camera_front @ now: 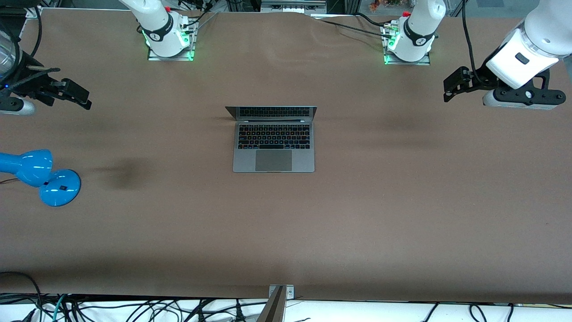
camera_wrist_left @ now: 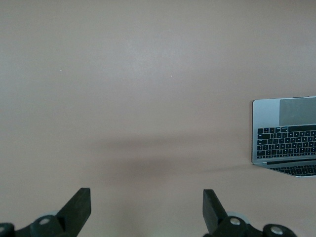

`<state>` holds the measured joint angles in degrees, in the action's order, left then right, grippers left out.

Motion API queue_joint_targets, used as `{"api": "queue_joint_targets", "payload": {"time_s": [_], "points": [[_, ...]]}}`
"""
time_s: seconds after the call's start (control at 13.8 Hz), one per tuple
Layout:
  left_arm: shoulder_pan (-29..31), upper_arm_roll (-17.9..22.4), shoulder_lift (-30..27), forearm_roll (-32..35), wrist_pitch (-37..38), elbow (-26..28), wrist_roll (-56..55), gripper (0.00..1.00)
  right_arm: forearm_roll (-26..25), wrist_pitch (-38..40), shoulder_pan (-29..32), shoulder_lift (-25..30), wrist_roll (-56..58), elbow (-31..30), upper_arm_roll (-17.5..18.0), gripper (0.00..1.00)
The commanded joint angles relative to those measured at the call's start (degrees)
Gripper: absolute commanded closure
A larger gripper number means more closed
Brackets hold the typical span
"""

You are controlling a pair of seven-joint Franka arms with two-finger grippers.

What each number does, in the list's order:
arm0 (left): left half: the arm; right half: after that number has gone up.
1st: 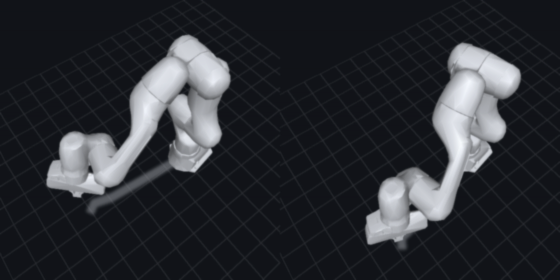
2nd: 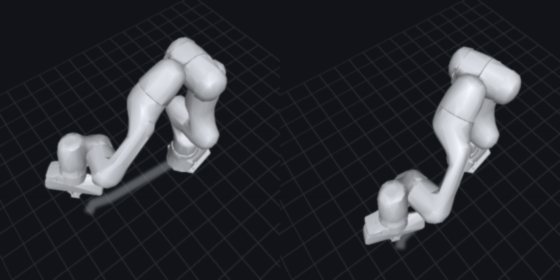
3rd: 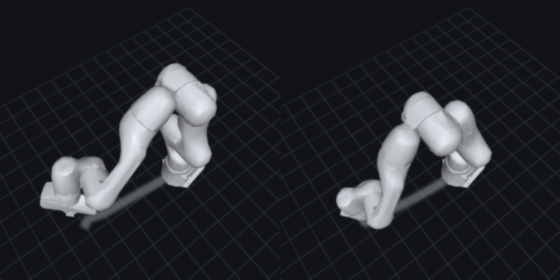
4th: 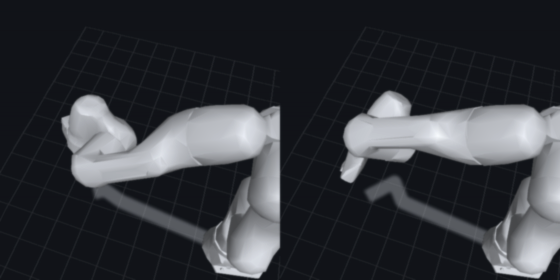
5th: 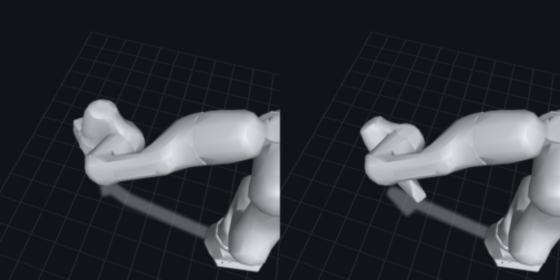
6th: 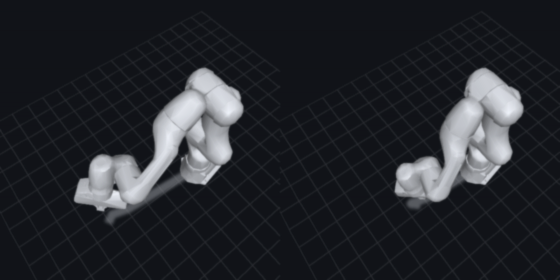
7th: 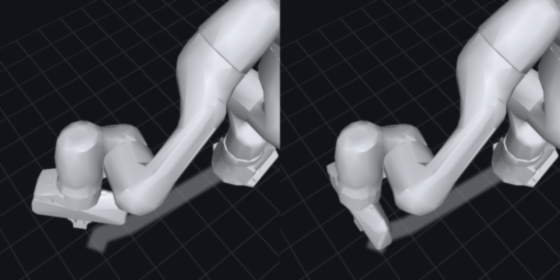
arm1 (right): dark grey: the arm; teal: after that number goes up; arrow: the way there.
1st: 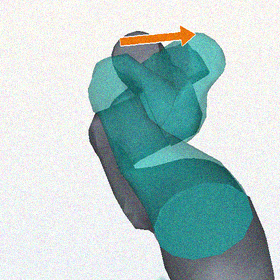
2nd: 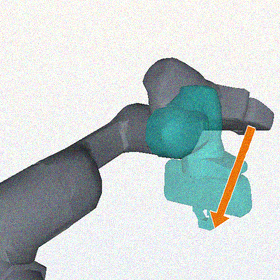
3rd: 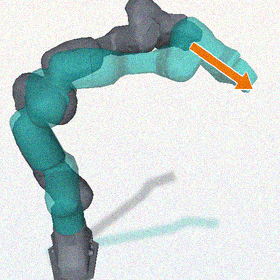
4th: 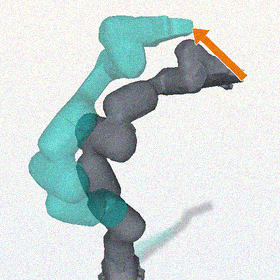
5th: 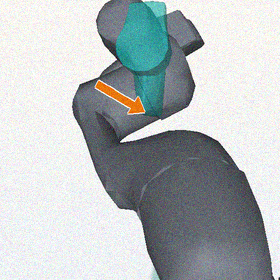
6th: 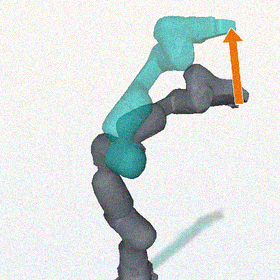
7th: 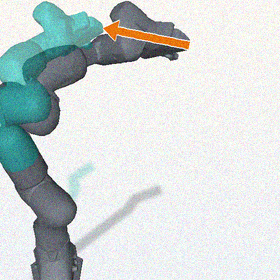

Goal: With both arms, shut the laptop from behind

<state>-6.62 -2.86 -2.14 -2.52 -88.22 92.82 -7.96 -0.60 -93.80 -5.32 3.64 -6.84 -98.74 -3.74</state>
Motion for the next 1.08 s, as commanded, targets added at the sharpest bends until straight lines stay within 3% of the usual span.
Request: {"api": "queue_joint_targets", "payload": {"time_s": [0.0, 0.72, 1.01], "points": [[0.0, 0.0, -0.1, 1.4, 0.5, -0.4, 0.6, 0.0, -0.7, -0.3, 0.3, 1.2, -0.6, -1.1, 0.5, 0.0], [-0.5, -0.3, 0.7, 1.1, 1.5, -0.5, 0.9, 0.0, -0.7, -0.6, 0.4, 1.3, -0.9, -0.8, 0.3, 0.0], [0.1, -0.3, 4.0, 0.7, 1.4, -3.3, 0.7, 0.0, -0.7, -0.2, 0.4, 1.3, -0.1, -0.9, 0.3, 0.0]]}}
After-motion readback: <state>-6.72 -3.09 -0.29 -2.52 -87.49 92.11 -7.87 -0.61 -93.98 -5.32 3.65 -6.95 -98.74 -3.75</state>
